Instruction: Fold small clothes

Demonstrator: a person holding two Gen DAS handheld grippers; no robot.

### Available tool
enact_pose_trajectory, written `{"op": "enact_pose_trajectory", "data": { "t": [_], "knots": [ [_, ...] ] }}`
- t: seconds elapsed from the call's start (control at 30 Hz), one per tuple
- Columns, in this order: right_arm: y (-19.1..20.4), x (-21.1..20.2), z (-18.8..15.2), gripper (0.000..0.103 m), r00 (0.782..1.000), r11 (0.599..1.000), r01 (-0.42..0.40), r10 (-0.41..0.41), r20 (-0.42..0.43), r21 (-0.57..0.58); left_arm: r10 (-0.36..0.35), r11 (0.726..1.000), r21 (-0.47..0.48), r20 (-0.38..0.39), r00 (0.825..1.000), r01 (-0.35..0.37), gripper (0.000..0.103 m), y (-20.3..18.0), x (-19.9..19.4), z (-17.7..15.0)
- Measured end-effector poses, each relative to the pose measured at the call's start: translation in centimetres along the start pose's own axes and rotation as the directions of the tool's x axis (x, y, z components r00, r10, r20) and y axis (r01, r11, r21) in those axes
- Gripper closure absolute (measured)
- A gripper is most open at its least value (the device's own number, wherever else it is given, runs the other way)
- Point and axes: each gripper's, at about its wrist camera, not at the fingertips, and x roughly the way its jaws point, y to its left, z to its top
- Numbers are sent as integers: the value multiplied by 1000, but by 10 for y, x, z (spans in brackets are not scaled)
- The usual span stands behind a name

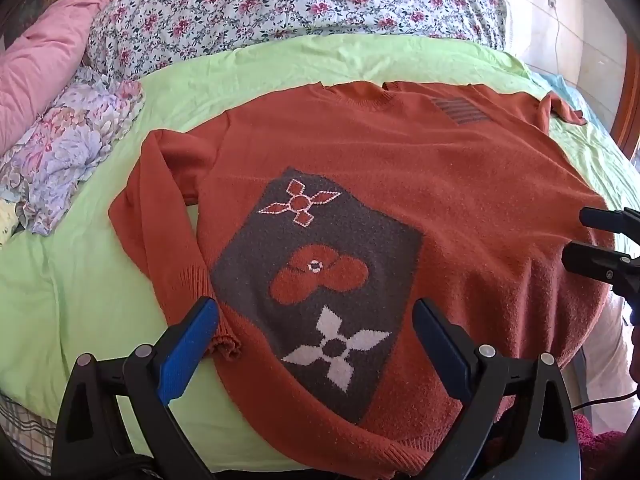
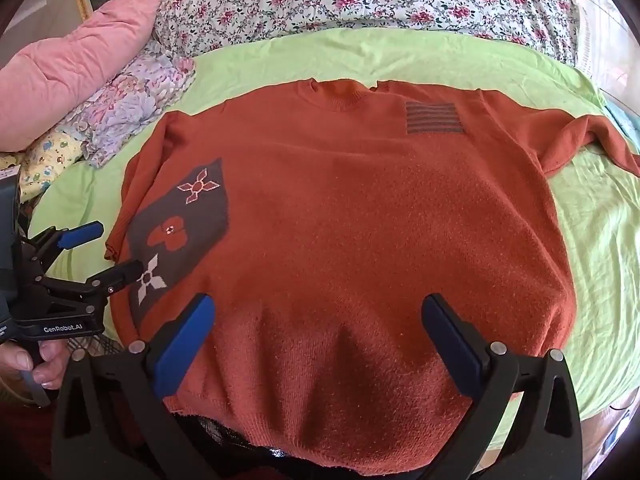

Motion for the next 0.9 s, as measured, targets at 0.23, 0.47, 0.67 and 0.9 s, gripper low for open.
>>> {"op": "enact_pose_trajectory", "data": {
  "t": [0.23, 0.47, 0.67, 0.9],
  "knots": [
    [3, -1, -5, 0, 1000, 1000, -1, 0, 6, 10, -3, 1000, -3, 1, 1000, 3, 5, 0, 1, 0],
    [-1, -2, 0, 0, 1000, 1000, -15, 15, -7, 13, -1, 1000, -3, 2, 1000, 1, 5, 1, 3, -4],
    [1, -1, -1, 0, 1000, 1000, -10, 10, -4, 12, 4, 1000, -5, 1, 1000, -4, 5, 1, 1, -2],
    [0, -2, -1, 0, 1000, 1000, -9, 9, -7, 9, 4, 1000, -4, -7, 1000, -4, 5, -1, 2, -2]
  ]
}}
